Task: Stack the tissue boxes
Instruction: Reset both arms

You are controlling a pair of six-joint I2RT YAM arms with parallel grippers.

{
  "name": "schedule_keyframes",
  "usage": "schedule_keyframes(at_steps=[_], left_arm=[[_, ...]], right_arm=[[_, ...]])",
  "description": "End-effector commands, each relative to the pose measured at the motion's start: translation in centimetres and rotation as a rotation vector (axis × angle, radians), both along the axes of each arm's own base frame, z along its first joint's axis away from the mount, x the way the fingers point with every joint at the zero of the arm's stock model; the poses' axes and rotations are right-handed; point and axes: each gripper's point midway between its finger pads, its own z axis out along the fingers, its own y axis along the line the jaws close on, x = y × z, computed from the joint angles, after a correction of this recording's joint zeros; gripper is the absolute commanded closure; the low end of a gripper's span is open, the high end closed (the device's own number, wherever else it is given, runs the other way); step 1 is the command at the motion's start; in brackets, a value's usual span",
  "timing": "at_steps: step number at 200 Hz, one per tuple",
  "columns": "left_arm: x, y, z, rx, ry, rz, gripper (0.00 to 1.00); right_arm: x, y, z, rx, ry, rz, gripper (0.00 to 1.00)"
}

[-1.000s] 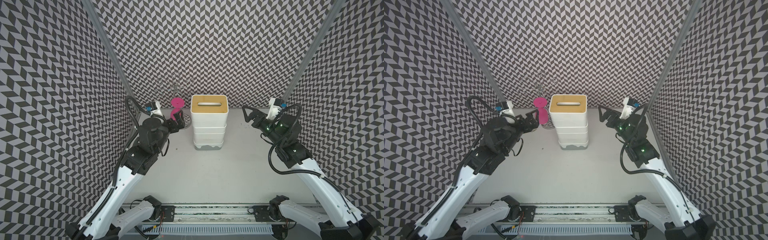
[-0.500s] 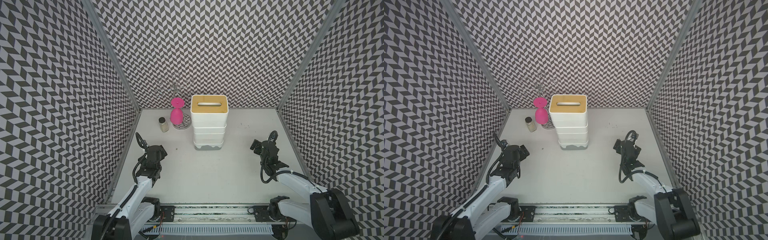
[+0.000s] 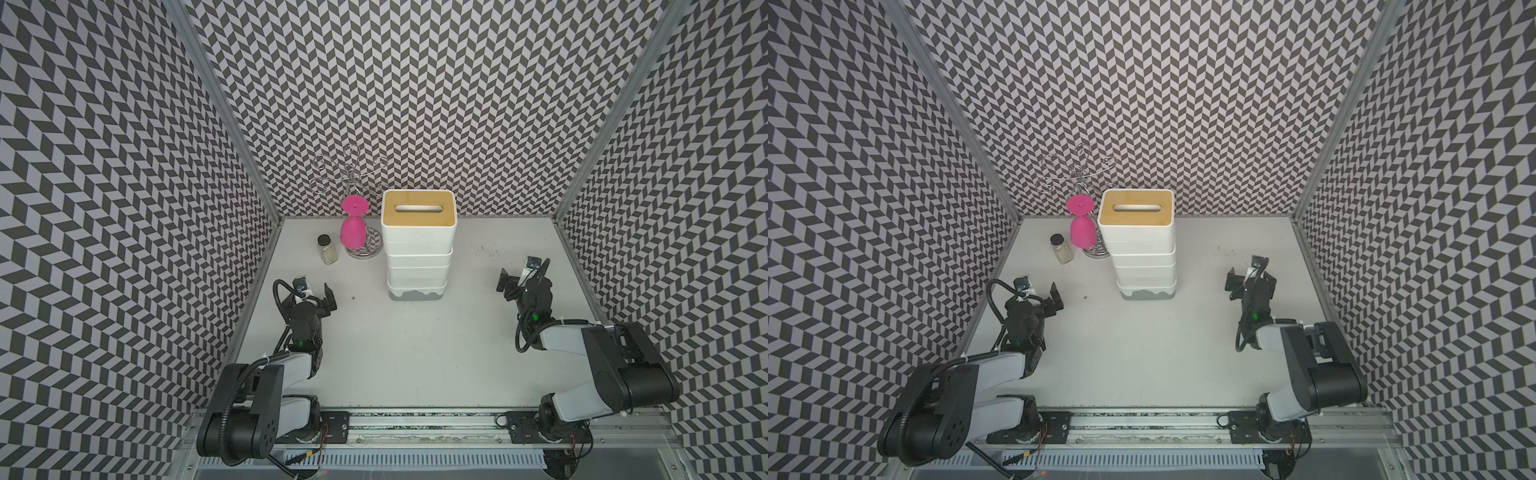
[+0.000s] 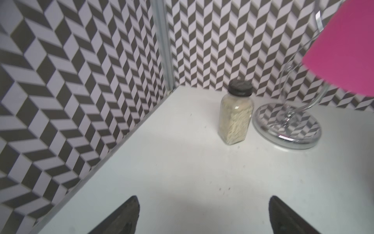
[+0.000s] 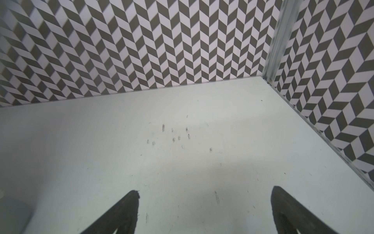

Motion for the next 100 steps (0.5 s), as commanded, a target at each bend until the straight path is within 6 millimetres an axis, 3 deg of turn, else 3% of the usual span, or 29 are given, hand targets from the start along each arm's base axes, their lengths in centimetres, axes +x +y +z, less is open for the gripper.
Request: schedule_keyframes(at_steps=[1,15,24,44,62,73,100], left_arm=[[0.8,-2.1,4.2,0.066,-0.190,-0.129,0.00],[1.6,-3.0,3.5,0.055,-0.147,-0.180,0.00],[1.4,-3.1,3.2,0.057,-0.173,-0.185,0.01],[1.3,-3.2,2.7,0.073,-0.231,-0.191,0.00],[4.2,-1.2,0.2,-0.014,-0.049,-0.084,0.00],[3.5,-1.0,1.5,0.013,-0.143,-0.088,0.01],[3.5,-1.1,1.2,0.010,-0.120,-0.087,0.01]], right_arm=[[-0.1,0.5,2.9,-0.005,-0.153,0.100,0.01],[-1.2,1.0,2.6,-0.016,-0.192,0.132,0.01],[-1.9,0.9,3.5,-0.016,-0.274,0.127,0.01],[-1.0,1.0,2.4,-0.021,-0.170,0.131,0.01],[-1.7,1.0,3.2,-0.026,-0.238,0.136,0.01],[-2.0,1.0,3.5,-0.023,-0.268,0.131,0.01],[-1.6,0.9,3.1,-0.017,-0.232,0.128,0.01]])
